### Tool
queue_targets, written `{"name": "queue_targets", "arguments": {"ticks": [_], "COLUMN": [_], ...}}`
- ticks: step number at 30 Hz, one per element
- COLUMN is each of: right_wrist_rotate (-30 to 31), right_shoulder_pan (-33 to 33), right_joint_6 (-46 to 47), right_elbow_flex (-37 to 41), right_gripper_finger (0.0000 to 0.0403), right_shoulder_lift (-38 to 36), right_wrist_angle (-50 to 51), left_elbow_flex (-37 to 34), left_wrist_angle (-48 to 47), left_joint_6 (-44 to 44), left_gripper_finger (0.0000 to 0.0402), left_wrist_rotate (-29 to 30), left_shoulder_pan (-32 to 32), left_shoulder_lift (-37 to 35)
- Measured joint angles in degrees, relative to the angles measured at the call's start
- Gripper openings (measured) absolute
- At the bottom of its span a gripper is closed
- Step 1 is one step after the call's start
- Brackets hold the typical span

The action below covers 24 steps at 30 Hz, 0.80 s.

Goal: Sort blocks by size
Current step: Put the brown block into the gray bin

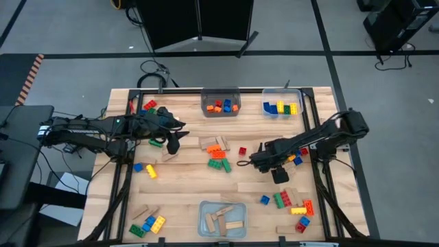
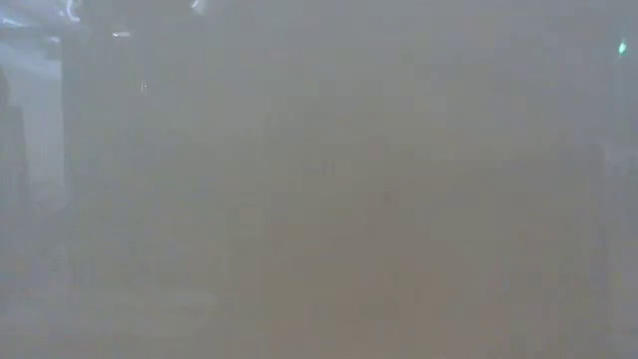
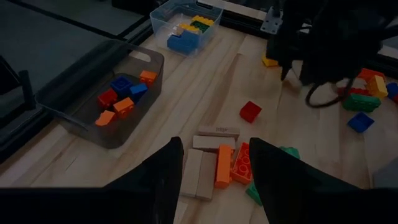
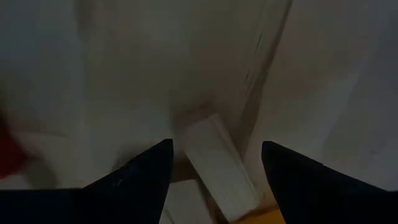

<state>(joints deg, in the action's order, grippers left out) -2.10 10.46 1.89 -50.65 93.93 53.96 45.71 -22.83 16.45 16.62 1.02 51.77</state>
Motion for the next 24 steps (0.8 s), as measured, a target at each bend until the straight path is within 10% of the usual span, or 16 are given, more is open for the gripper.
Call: {"name": "queue_targets", "arguments": {"ticks": [7,15,24], "right_wrist_rotate": [0.52,-0.49,1.4], "right_shoulder_pan": [-0.02,0.07,0.06], "right_joint_6": [0.68,5.19,16.5], "right_elbow_flex": [-0.52,0.0,0.2], "right_gripper_finger": [0.0237,0.0111,0.0113], "right_shoulder_lift": [6.11,3.55,-4.78], "right_wrist_angle": [0.59,-0.05,1.0], "left_elbow_flex": [0.0,0.0,0.0], "left_wrist_angle": [0.09,0.13,-1.19], "left_joint_6": [-0.04,-0.15,-7.05], "left_gripper_finger": [0.0191,0.0191,0.0191], "left_wrist_rotate": [-0.04,-0.19,-0.17], "left_shoulder_pan": [0.0,0.0,0.0], "left_shoulder_lift": [0.0,-0.01,0.0]}}
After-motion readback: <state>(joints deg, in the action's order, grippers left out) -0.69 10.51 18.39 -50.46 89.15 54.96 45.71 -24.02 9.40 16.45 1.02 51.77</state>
